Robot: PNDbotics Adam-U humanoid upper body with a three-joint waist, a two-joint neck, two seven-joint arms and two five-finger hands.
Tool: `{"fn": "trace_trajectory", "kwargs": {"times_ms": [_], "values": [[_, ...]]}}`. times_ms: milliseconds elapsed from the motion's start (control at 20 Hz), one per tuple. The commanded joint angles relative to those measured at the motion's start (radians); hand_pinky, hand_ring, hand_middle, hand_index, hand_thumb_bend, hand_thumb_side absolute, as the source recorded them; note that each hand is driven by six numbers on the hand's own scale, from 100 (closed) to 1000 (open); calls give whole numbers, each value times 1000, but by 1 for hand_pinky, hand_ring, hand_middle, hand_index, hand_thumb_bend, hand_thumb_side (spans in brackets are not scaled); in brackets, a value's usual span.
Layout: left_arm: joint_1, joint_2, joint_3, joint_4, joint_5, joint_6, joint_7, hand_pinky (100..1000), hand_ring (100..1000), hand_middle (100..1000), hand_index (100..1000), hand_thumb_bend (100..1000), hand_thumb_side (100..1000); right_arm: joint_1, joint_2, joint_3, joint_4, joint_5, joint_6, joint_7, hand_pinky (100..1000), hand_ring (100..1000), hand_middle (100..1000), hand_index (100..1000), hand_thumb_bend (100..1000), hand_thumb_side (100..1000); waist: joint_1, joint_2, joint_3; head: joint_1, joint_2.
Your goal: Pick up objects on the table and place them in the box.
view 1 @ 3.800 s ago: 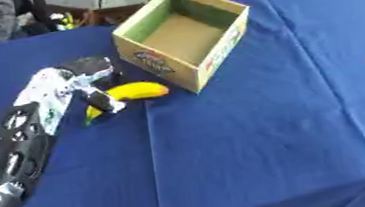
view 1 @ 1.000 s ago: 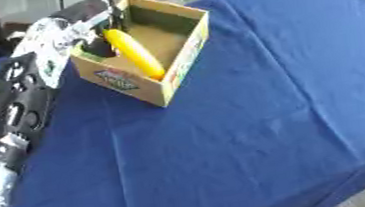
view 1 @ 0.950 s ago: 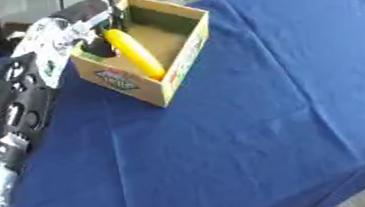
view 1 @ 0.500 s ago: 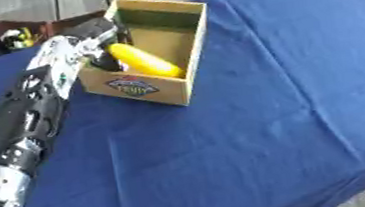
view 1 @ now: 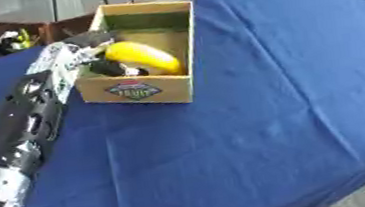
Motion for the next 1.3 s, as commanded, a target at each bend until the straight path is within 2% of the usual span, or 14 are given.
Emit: {"fn": "trace_trajectory", "kwargs": {"times_ms": [50, 250, 300, 400, 550, 700, 900, 1000, 1050, 1200, 1250, 1300], "values": [[-23, 32, 12, -32, -74, -6, 30, 967, 968, 958, 927, 853, 1000, -12, -16, -3, -19, -4, -2, 3, 649, 666, 576, 768, 100, 860, -9, -19, -2, 0, -10], [-22, 31, 19, -29, -122, -16, 56, 967, 968, 958, 927, 853, 1000, -11, -16, -3, -19, -4, -2, 3, 649, 666, 576, 768, 100, 860, -10, -19, -1, 0, -10], [-24, 34, 17, -31, -128, -15, 61, 1000, 1000, 1000, 950, 926, 1000, -10, -16, -4, -19, -4, -2, 2, 649, 666, 576, 768, 100, 860, -10, -21, 0, -2, -9], [-23, 52, 5, -49, -152, 4, 78, 1000, 1000, 1000, 968, 996, 1000, -9, -17, -4, -19, -4, -3, 2, 649, 666, 576, 768, 100, 860, -10, -23, 0, -3, -8], [-20, 61, 1, -59, -202, 32, 92, 1000, 1000, 1000, 985, 1000, 1000, -8, -18, -4, -18, -5, -3, 2, 648, 666, 576, 768, 100, 859, -12, -26, 3, -2, -7], [-19, 62, 30, -59, -241, 37, 113, 1000, 1000, 1000, 987, 1000, 1000, -4, -20, -6, -17, -5, -3, 1, 648, 666, 576, 768, 100, 859, -15, -29, 8, -4, -5], [-13, 68, 55, -78, -218, 52, 166, 1000, 1000, 1000, 972, 1000, 1000, 0, -21, -7, -17, -6, -4, 0, 648, 666, 576, 768, 100, 859, -20, -34, 19, -8, -2], [-4, 70, 67, -105, -188, 56, 198, 980, 978, 979, 950, 974, 1000, 4, -23, -10, -17, -6, -6, -3, 648, 666, 576, 767, 100, 859, -24, -37, 31, -15, -2], [2, 70, 73, -122, -172, 53, 214, 960, 957, 956, 936, 930, 1000, 7, -24, -12, -16, -5, -6, -4, 648, 666, 575, 767, 100, 859, -26, -39, 39, -18, -1], [24, 56, 109, -182, -124, 24, 262, 886, 876, 856, 866, 732, 1000, 16, -23, -18, -14, -4, -8, -10, 648, 666, 576, 767, 100, 859, -32, -45, 73, -28, -3], [34, 48, 124, -206, -108, 9, 278, 878, 864, 843, 856, 711, 1000, 19, -23, -21, -13, -3, -9, -12, 648, 666, 576, 767, 100, 859, -33, -47, 88, -30, -5], [46, 38, 135, -231, -93, -5, 294, 847, 831, 812, 832, 647, 1000, 21, -23, -23, -13, -3, -10, -15, 648, 666, 576, 767, 100, 859, -35, -48, 103, -32, -7]]}}
